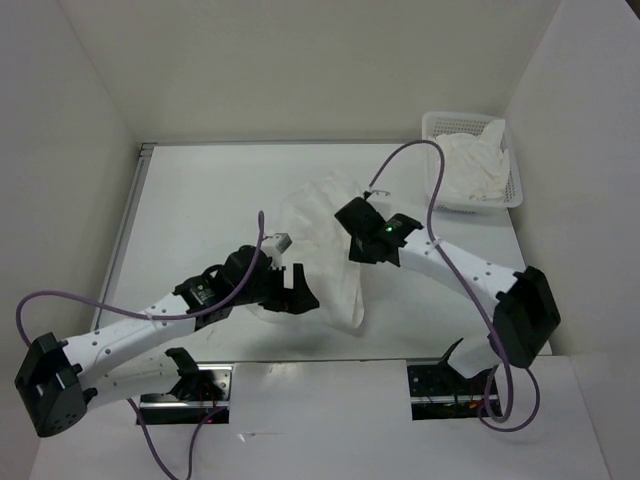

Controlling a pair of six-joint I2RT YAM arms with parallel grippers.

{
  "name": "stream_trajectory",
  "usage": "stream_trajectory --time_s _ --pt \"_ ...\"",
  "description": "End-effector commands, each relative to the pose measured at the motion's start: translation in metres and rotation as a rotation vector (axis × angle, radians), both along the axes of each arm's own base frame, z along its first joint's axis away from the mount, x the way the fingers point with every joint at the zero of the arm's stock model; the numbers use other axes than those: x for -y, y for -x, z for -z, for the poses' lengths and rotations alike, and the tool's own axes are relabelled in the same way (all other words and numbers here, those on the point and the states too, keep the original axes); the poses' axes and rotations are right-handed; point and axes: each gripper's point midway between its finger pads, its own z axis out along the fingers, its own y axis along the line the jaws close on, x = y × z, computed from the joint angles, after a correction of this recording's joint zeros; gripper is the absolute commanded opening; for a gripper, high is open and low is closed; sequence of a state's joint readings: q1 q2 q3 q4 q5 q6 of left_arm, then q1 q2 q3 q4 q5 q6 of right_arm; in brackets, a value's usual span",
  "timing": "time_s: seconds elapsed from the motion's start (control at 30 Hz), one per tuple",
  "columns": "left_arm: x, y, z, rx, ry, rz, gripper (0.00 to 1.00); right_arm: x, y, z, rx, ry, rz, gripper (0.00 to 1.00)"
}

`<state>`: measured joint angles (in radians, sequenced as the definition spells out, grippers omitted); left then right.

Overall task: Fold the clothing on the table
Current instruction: Grab the skirt from the pile, then flatten the skirt out

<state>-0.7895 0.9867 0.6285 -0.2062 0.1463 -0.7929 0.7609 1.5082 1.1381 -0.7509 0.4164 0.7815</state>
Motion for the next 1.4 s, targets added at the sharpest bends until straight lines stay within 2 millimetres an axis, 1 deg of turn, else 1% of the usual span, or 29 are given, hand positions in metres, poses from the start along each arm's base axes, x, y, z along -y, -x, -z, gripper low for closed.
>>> stream_trajectory --time_s 0.0,0.03,0.13,0.17,0.2,0.23,0.27,0.3,0.33,0.37,0.5,0.63,0.67,0.73,0.77,0.87,0.93,0.97,1.0,1.03,1.07,1.1,1.13,1.17,1.2,1.23,1.3,1.33,1.37 --pt "0.02 0.001 -0.018 0.066 -0.018 0.081 1.0 -0.016 -0.013 -0.07 0.152 -0.119 -0.059 0.0" --pt "0.02 0.001 -0.016 0.059 -0.025 0.081 1.0 -0.03 -0.016 -0.096 0.198 -0.2 -0.098 0.0" --pt "0.025 0.001 -0.022 0.066 0.007 0.089 1.0 -0.04 -0.023 -0.138 0.286 -0.25 -0.161 0.0" --pt "0.026 0.0 -0.028 0.079 0.02 0.089 1.0 -0.044 -0.028 -0.17 0.353 -0.295 -0.169 0.0" --pt "0.025 -0.002 -0.031 0.091 0.023 0.079 1.0 -0.041 -0.033 -0.186 0.397 -0.288 -0.159 0.0" --pt "0.02 -0.004 -0.04 0.112 0.034 0.049 1.0 -0.039 -0.039 -0.231 0.498 -0.302 -0.174 0.0" --pt "0.017 -0.001 -0.036 0.106 0.027 0.049 1.0 -0.039 -0.043 -0.248 0.545 -0.31 -0.176 0.0" --pt "0.015 -0.002 -0.043 0.118 0.043 0.034 1.0 -0.036 -0.044 -0.271 0.606 -0.323 -0.183 0.0" --pt "0.012 -0.001 -0.039 0.116 0.032 0.026 1.0 -0.035 -0.044 -0.283 0.645 -0.34 -0.187 0.0" --pt "0.01 0.0 -0.04 0.115 0.031 0.026 1.0 -0.032 -0.041 -0.312 0.731 -0.395 -0.184 0.0" --pt "0.005 0.003 -0.035 0.102 0.03 0.007 1.0 -0.025 -0.033 -0.368 0.871 -0.461 -0.205 0.0" --pt "0.003 0.002 -0.04 0.111 0.031 -0.002 1.0 -0.029 -0.044 -0.359 0.836 -0.401 -0.2 0.0" --pt "0.003 0.0 -0.048 0.128 0.044 -0.011 1.0 -0.033 -0.045 -0.356 0.827 -0.4 -0.21 0.0" --pt "-0.001 -0.004 -0.051 0.14 0.031 -0.038 1.0 -0.035 -0.048 -0.352 0.82 -0.395 -0.211 0.0" --pt "-0.001 -0.004 -0.06 0.163 0.044 -0.033 1.0 -0.037 -0.05 -0.349 0.812 -0.389 -0.212 0.0" --pt "-0.008 -0.012 -0.063 0.172 0.05 -0.059 1.0 -0.038 -0.053 -0.345 0.81 -0.367 -0.213 0.0" --pt "-0.009 -0.015 -0.066 0.175 0.061 -0.064 1.0 -0.045 -0.069 -0.33 0.79 -0.294 -0.215 0.0" --pt "-0.008 -0.016 -0.07 0.182 0.068 -0.065 1.0 -0.046 -0.074 -0.334 0.796 -0.279 -0.21 0.0" --pt "-0.011 -0.019 -0.07 0.188 0.062 -0.072 1.0 -0.058 -0.087 -0.319 0.768 -0.246 -0.223 0.0" --pt "-0.009 -0.021 -0.071 0.188 0.062 -0.072 1.0 -0.059 -0.096 -0.316 0.765 -0.231 -0.219 0.0" --pt "-0.009 -0.021 -0.071 0.188 0.062 -0.072 1.0 -0.06 -0.103 -0.326 0.783 -0.236 -0.222 0.0" --pt "-0.011 -0.023 -0.071 0.189 0.061 -0.081 1.0 -0.056 -0.116 -0.327 0.784 -0.239 -0.214 0.0" --pt "-0.011 -0.023 -0.074 0.19 0.062 -0.081 1.0 -0.07 -0.131 -0.318 0.762 -0.255 -0.248 0.0" --pt "-0.011 -0.023 -0.074 0.19 0.062 -0.081 1.0 -0.071 -0.137 -0.347 0.818 -0.296 -0.245 0.0" --pt "-0.013 -0.026 -0.078 0.203 0.063 -0.088 1.0 -0.072 -0.143 -0.349 0.81 -0.283 -0.255 0.0" --pt "-0.014 -0.028 -0.078 0.206 0.059 -0.096 1.0 -0.082 -0.152 -0.373 0.858 -0.308 -0.272 0.0" --pt "-0.018 -0.03 -0.083 0.22 0.057 -0.102 1.0 -0.09 -0.156 -0.396 0.896 -0.315 -0.306 0.0" --pt "-0.021 -0.033 -0.083 0.22 0.056 -0.116 1.0 -0.075 -0.13 -0.456 1.009 -0.379 -0.319 0.0" --pt "-0.024 -0.034 -0.083 0.218 0.058 -0.123 1.0 -0.089 -0.15 -0.438 0.994 -0.353 -0.331 0.0"
